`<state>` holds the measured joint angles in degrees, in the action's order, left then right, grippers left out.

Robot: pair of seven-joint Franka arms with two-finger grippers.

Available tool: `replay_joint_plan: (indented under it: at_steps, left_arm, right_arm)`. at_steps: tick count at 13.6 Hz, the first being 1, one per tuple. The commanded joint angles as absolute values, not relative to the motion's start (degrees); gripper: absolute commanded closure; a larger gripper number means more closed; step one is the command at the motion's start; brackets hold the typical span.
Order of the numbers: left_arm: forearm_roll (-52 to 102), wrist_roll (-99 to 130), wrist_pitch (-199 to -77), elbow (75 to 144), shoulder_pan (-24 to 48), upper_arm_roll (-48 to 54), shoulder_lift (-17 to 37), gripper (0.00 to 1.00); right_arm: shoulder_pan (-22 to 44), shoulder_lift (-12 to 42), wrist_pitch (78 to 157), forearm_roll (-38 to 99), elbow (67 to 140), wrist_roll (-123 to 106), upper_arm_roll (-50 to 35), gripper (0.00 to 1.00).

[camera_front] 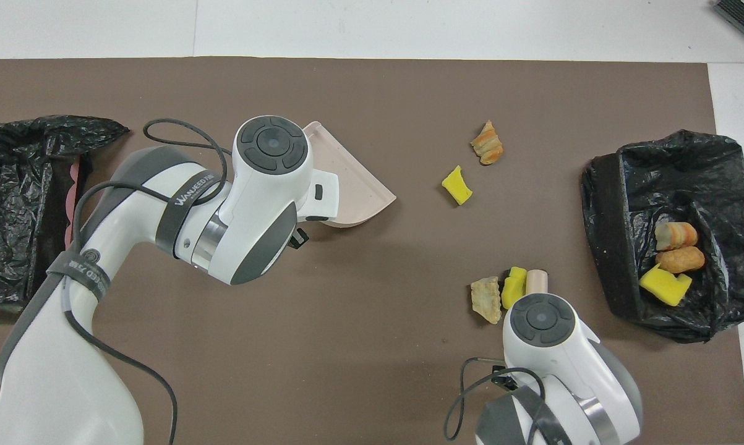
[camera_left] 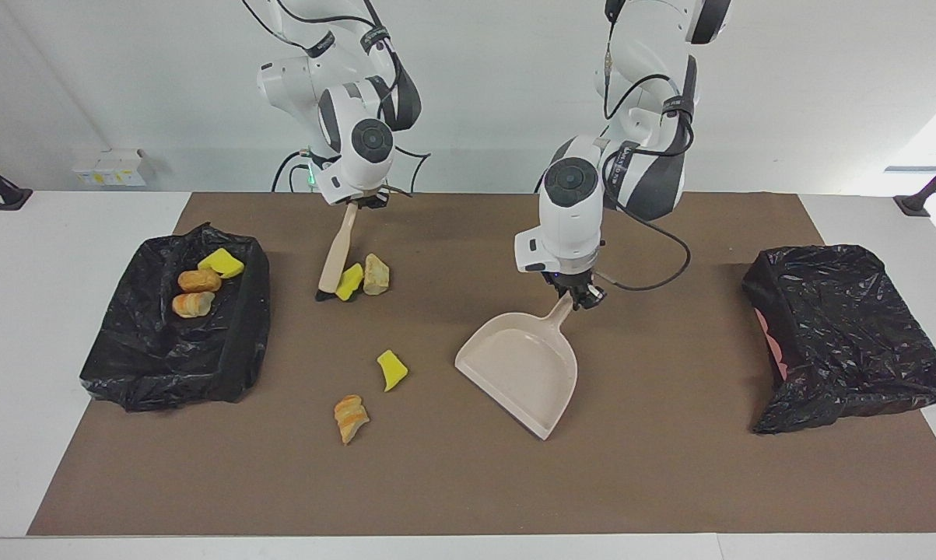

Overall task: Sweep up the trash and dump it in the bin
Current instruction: 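Sweep the remaining pieces into the dustpan with the right gripper's brush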

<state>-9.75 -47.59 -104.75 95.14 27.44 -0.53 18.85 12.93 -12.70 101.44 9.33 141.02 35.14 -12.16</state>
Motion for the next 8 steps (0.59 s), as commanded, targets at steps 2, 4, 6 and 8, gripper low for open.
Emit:
replay_joint_plan:
  at_steps: [2,4,6,8]
  left_arm:
    - [-10.90,-57.21,-105.64,97.99,28.21,-0.17,16.88,1.00]
    - [-10.90,-56.96,-106.51,101.05,28.73,0.09,15.31,1.00]
    - [-10.90,-57.13,-114.30,110.08,30.66,0.09,11.10,1.00]
    - [-10.81,-56.69,-121.44,116.95,33.82,0.09,7.83,1.00]
  right_arm:
    - [11.69,-10.72,103.87,15.90,139.40,33.66,-12.66,1.00]
    - [11.69,-9.41,105.46,17.92,139.05,33.57,-12.66,1.00]
    - [12.48,-7.56,107.83,20.99,138.61,34.36,-12.74,1.00]
    - [13.97,-6.24,109.51,25.47,137.21,35.24,-12.83,1.00]
